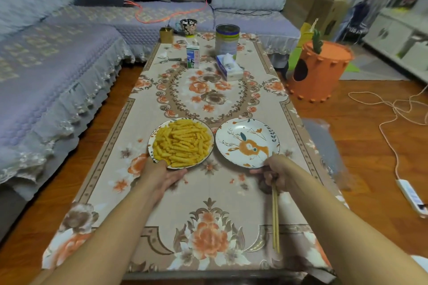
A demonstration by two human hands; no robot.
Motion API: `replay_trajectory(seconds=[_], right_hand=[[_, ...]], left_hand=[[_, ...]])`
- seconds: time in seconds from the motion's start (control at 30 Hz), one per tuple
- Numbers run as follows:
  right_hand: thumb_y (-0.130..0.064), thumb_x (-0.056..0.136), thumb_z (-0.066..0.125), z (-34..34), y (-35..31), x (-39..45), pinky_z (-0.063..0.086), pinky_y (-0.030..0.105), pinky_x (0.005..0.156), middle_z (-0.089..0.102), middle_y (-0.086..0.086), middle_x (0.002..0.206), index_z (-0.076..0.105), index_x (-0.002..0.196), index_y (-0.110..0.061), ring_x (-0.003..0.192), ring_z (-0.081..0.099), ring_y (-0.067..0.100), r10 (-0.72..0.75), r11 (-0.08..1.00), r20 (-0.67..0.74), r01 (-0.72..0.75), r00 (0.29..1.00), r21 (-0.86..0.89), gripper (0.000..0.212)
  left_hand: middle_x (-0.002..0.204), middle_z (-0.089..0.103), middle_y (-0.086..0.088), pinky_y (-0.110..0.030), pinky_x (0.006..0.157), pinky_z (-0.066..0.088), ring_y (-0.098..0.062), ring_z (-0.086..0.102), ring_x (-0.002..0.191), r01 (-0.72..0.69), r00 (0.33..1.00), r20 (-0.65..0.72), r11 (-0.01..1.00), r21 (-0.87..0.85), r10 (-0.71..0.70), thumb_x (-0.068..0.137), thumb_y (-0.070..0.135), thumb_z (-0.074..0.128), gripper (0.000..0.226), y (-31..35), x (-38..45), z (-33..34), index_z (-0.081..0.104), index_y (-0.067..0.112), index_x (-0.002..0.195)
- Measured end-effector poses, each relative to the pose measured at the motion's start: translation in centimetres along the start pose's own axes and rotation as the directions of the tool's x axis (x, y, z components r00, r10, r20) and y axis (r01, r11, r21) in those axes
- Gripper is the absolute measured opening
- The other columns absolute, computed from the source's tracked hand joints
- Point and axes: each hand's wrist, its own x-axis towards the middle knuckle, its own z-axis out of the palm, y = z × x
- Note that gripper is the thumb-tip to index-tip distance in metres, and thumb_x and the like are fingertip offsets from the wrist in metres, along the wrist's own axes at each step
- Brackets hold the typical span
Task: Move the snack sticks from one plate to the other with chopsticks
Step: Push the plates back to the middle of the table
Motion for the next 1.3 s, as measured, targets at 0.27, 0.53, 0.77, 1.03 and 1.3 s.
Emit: replay_trajectory(seconds=[0.27, 0.53, 0.77, 1.03, 1.3], right_hand=[[-0.024, 0.11, 0.042, -1.5, 0.7, -5.4, 0.034, 0.017, 0.032, 0.072, 0.014, 0.076, 0.06, 0.118, 0.005, 0.037, 0.048, 0.014, -0.075, 0.995, 0.108, 0.082, 0.991, -0.059, 0.036], [-0.029, 0.11, 0.035, -0.7, -0.5, -17.5, 0.049, 0.024, 0.064, 0.064, 0.01, 0.091, 0.074, 0.085, -0.012, 0.081, 0.058, 0.016, -0.911, 0.404, -0.016, 0.887, 0.411, -0.222, 0.049], [-0.023, 0.08, 0.079, 3.7, 14.0, -12.2, 0.048, 0.031, 0.054, 0.053, 0.006, 0.1, 0.068, 0.107, -0.004, 0.074, 0.057, 0.023, -0.771, -0.55, 0.632, 0.581, -0.077, -0.6, 0.035], [-0.021, 0.058, 0.082, 7.0, 16.7, -8.3, 0.057, 0.036, 0.065, 0.058, 0.014, 0.1, 0.071, 0.106, -0.001, 0.082, 0.056, 0.027, -0.645, -0.671, 0.753, 0.378, 0.127, -0.638, 0.053], [-0.016, 0.087, 0.041, 6.7, 16.6, -7.4, 0.053, 0.045, 0.095, 0.061, 0.013, 0.111, 0.066, 0.117, -0.004, 0.104, 0.058, 0.034, -0.64, -0.684, 0.758, 0.354, 0.13, -0.638, 0.041]], left_hand=[[0.101, 0.075, -0.023, -0.037, 0.066, 0.062, -0.037, 0.076, 0.083, 0.023, 0.999, 0.021, 0.987, 0.161, -0.027, 0.103, 0.019, 0.048, 0.043, -0.3, -0.6, -2.1, 0.041, 0.017, 0.145], [0.14, 0.054, -0.005, -0.046, 0.107, 0.038, -0.026, 0.038, 0.132, -0.27, 0.768, 0.139, 0.119, 0.956, 0.625, 0.096, 0.024, 0.053, 0.042, -6.8, -7.3, -8.1, 0.057, 0.022, 0.139], [0.161, 0.037, -0.01, -0.049, 0.123, 0.018, -0.032, 0.026, 0.15, -0.114, 0.828, 0.178, -0.151, 0.982, 0.531, 0.095, 0.051, 0.018, 0.07, -9.5, -7.5, -10.5, 0.038, 0.025, 0.156], [0.159, 0.04, -0.01, -0.049, 0.123, 0.021, -0.031, 0.029, 0.149, -0.107, 0.826, 0.17, -0.146, 0.983, 0.537, 0.095, 0.052, 0.024, 0.067, -9.6, -7.7, -10.5, 0.04, 0.026, 0.155], [0.158, 0.042, -0.01, -0.049, 0.122, 0.023, -0.031, 0.031, 0.148, -0.104, 0.825, 0.16, -0.132, 0.986, 0.542, 0.094, 0.053, 0.022, 0.069, -9.5, -7.9, -10.5, 0.043, 0.025, 0.154]])
